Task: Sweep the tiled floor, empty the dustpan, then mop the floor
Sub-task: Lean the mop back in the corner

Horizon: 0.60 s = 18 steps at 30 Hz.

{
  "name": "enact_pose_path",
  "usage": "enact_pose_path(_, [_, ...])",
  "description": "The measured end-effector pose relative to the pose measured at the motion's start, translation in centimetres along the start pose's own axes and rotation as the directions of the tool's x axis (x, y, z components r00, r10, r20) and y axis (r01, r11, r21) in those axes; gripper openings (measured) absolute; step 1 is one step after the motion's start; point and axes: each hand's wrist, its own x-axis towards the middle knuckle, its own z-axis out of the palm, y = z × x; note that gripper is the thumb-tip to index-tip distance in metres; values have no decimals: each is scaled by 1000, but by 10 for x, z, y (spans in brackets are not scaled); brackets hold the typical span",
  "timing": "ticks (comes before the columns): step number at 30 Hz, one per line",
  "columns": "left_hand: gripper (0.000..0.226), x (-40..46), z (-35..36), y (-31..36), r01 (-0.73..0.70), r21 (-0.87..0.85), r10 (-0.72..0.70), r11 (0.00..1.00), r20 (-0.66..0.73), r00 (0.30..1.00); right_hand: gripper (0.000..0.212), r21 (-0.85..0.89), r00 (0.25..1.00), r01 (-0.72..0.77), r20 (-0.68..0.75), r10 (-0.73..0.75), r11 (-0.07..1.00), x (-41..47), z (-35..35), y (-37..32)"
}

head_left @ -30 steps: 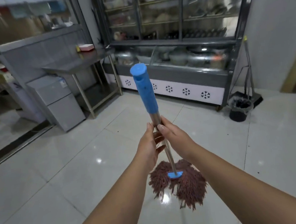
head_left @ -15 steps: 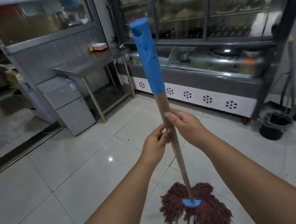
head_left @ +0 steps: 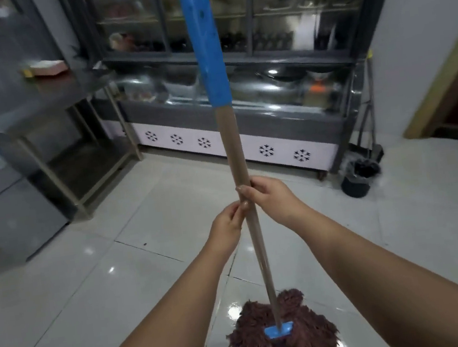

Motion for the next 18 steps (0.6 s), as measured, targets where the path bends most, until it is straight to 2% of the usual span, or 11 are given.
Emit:
enact_pose_path(5, [21, 35, 10, -26, 50, -33, -44, 998, 150, 988, 14, 18, 990, -51, -129, 53, 999, 27, 6, 22])
enact_pose_path(8, [18, 49, 30, -20, -35, -51, 36, 998, 23, 999, 20, 23, 968, -32, -248, 37, 999, 34, -5, 20])
enact_pose_path(11, [20, 58, 65, 7, -97, -220, 91, 971, -36, 995, 21, -33, 935, 11, -354, -22, 999, 36, -39, 3])
enact_pose_path(13, [19, 65, 88, 34, -126, -264, 131, 956, 2, 991, 27, -64, 902, 54, -425, -76, 996, 34, -70, -12])
enact_pose_path(15, [21, 74, 111, 64, -175, -315, 199, 933, 44, 979, 24, -69, 865, 79, -491, -103, 994, 29, -106, -26])
enact_pose_path(18, [23, 81, 150, 117, -260, -378, 309, 888, 76, 948, 28, -11, 805, 142, -580, -122, 990, 14, -166, -45])
